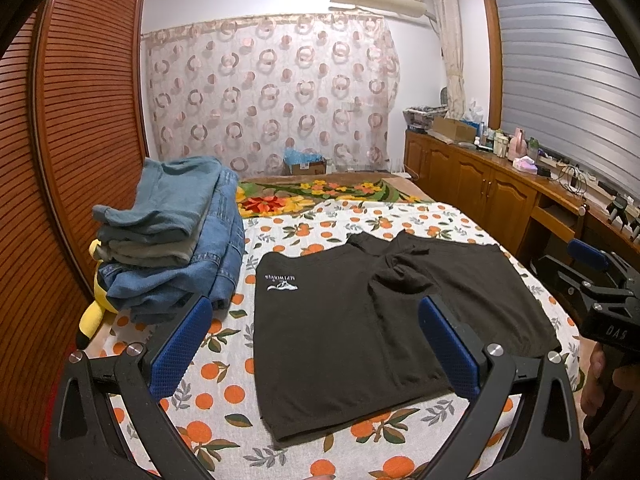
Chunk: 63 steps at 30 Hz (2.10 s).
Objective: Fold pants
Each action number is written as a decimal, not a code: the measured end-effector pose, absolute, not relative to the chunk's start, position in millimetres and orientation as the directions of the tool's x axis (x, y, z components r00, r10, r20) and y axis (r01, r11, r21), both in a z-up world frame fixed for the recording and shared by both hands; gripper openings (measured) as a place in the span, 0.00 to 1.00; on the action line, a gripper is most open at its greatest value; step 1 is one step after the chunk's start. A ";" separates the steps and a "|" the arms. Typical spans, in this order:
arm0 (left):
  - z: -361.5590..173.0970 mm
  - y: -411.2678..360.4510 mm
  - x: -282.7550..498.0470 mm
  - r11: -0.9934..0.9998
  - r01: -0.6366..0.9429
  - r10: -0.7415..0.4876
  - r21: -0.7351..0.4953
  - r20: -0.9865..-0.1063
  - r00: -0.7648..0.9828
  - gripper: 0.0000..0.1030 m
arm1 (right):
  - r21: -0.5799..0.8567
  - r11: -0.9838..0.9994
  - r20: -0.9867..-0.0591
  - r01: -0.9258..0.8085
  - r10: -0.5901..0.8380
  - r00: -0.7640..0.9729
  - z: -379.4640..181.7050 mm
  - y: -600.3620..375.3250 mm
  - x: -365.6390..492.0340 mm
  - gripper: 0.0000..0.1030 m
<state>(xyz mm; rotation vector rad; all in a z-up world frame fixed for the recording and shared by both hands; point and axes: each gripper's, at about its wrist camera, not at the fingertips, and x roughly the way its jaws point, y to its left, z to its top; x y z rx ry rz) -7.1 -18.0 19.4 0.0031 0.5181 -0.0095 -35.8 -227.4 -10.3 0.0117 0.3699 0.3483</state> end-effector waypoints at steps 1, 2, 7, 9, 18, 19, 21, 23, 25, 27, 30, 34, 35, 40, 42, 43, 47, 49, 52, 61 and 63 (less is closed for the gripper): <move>17.5 -18.1 -5.5 1.000 0.012 -0.010 0.000 -0.502 0.865 1.00 | 0.071 0.941 -0.357 -0.331 0.333 0.873 -11.2 -227.1 -35.1 0.99; 15.4 -17.4 -3.9 1.000 0.012 -0.011 -0.001 -0.510 0.860 1.00 | 0.068 0.942 -0.363 -0.330 0.331 0.871 -12.1 -227.1 -34.5 0.99; -6.2 -4.5 9.2 1.000 0.013 -0.014 -0.007 -0.548 0.837 1.00 | 0.066 0.943 -0.391 -0.326 0.325 0.861 -16.7 -228.4 -29.4 0.99; -10.5 -1.9 11.7 1.000 0.012 -0.015 -0.010 -0.557 0.831 1.00 | 0.063 0.944 -0.402 -0.323 0.321 0.857 -18.0 -227.9 -27.5 0.99; -27.2 6.3 18.0 1.000 0.011 -0.015 -0.011 -0.589 0.808 1.00 | 0.056 0.944 -0.440 -0.324 0.314 0.841 -19.7 -228.5 -21.6 0.99; -28.7 6.9 18.2 1.000 0.011 -0.016 -0.011 -0.592 0.806 1.00 | 0.056 0.945 -0.442 -0.324 0.314 0.840 -19.2 -228.6 -21.7 0.99; -31.8 8.6 19.2 1.000 0.013 -0.018 -0.013 -0.598 0.801 1.00 | 0.059 0.944 -0.446 -0.324 0.315 0.838 -18.5 -229.4 -21.4 0.99; -35.5 10.3 19.3 1.000 0.016 -0.021 -0.014 -0.605 0.796 1.00 | 0.063 0.944 -0.448 -0.324 0.317 0.836 -18.3 -230.0 -20.8 0.99; -40.3 12.5 19.6 1.000 0.021 -0.027 -0.018 -0.615 0.788 1.00 | 0.065 0.944 -0.452 -0.324 0.317 0.834 -19.5 -229.5 -21.2 0.99; -45.4 15.4 19.8 1.000 0.022 -0.028 -0.018 -0.626 0.780 1.00 | 0.068 0.944 -0.459 -0.324 0.318 0.830 -21.2 -230.6 -20.0 0.99; -54.1 21.2 19.3 0.999 0.024 -0.035 -0.027 -0.642 0.766 1.00 | 0.070 0.943 -0.470 -0.325 0.319 0.823 -22.1 -230.6 -17.9 0.99; -65.2 28.5 18.7 0.999 0.027 -0.043 -0.035 -0.665 0.746 0.99 | 0.074 0.941 -0.477 -0.329 0.323 0.817 -19.9 -231.5 -17.5 0.99; -67.6 30.2 18.5 0.999 0.028 -0.048 -0.040 -0.670 0.741 0.95 | 0.074 0.942 -0.477 -0.328 0.323 0.818 -19.6 -232.0 -16.9 0.99; -81.4 34.7 18.1 0.998 0.038 -0.065 -0.054 -0.700 0.711 0.88 | 0.083 0.939 -0.481 -0.333 0.331 0.812 -19.8 -235.7 -14.3 0.99; -87.6 37.3 16.8 0.997 0.039 -0.073 -0.064 -0.711 0.699 0.83 | 0.086 0.937 -0.483 -0.338 0.336 0.809 -21.7 -236.0 -14.8 0.99; -90.5 38.5 15.9 0.997 0.040 -0.077 -0.069 -0.716 0.694 0.80 | 0.087 0.936 -0.485 -0.340 0.338 0.806 -22.0 -236.1 -15.4 0.99; -99.1 42.5 13.7 0.996 0.038 -0.088 -0.084 -0.730 0.678 0.69 | 0.087 0.934 -0.492 -0.346 0.342 0.800 -24.1 -239.6 -11.2 0.99; -102.9 47.0 11.9 0.992 0.038 -0.117 -0.123 -0.734 0.669 0.64 | 0.089 0.933 -0.494 -0.347 0.344 0.798 -25.1 -241.0 -11.4 0.99; -105.9 49.9 8.7 0.990 0.034 -0.125 -0.137 -0.735 0.667 0.55 | 0.093 0.934 -0.497 -0.346 0.345 0.797 -26.6 -242.1 -10.0 0.99; -106.0 47.4 10.1 0.989 0.059 -0.140 -0.136 -0.725 0.674 0.35 | 0.106 0.934 -0.510 -0.342 0.346 0.788 -30.6 -242.4 -7.7 0.99; -106.0 45.1 11.2 0.987 0.076 -0.155 -0.141 -0.722 0.674 0.28 | 0.105 0.933 -0.514 -0.344 0.347 0.784 -31.2 -241.9 -6.5 0.99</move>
